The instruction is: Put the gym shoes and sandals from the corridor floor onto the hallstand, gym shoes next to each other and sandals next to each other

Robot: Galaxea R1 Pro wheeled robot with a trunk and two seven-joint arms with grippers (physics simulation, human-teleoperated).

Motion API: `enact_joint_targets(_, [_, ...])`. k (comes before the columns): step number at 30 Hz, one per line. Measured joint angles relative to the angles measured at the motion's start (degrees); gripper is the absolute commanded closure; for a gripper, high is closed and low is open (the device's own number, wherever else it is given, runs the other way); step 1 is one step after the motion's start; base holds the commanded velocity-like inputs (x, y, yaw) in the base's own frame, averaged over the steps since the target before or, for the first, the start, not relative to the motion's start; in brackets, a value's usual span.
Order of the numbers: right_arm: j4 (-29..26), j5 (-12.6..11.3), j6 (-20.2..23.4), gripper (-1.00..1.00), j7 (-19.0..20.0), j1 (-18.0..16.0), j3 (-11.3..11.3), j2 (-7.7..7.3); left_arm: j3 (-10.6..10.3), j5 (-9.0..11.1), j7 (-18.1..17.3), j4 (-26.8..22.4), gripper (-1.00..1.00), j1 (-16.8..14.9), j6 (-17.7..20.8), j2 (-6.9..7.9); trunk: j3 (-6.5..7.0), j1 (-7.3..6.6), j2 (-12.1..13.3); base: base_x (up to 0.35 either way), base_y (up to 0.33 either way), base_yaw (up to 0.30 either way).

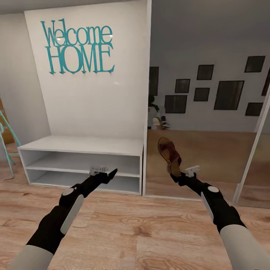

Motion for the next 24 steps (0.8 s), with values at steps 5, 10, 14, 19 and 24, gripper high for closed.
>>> enact_joint_targets(5, [0.0, 0.0, 0.0, 1.0, -0.02, 0.0, 0.04, 0.03, 0.0, 0.0, 0.0, 0.0, -1.0, 0.0, 0.0, -0.02, 0.0, 0.0, 0.0, 0.0, 0.0, 0.293])
enact_joint_targets(10, [0.0, 0.0, 0.0, 1.0, -0.01, 0.0, 0.08, 0.05, 0.0, 0.0, 0.0, 0.0, -1.0, 0.0, 0.0, -0.02, 0.0, 0.0, 0.0, 0.0, 0.0, 0.293])
enact_joint_targets(14, [0.0, 0.0, 0.0, 1.0, -0.02, 0.0, 0.13, 0.06, 0.0, 0.0, 0.0, 0.0, -1.0, 0.0, 0.0, -0.01, 0.0, 0.0, 0.0, 0.0, 0.0, 0.293])
enact_joint_targets(19, [0.0, 0.0, 0.0, 1.0, -0.03, 0.0, 0.09, 0.06, 0.0, 0.0, 0.0, 0.01, -1.0, 0.0, 0.0, -0.01, 0.0, 0.0, 0.0, 0.0, 0.0, 0.293])
enact_joint_targets(24, [0.0, 0.0, 0.0, 1.0, -0.03, 0.0, 0.09, 0.06, 0.0, 0.0, 0.0, 0.01, -1.0, 0.0, 0.0, -0.02, 0.0, -0.01, 0.0, 0.079, 0.022, 0.293])
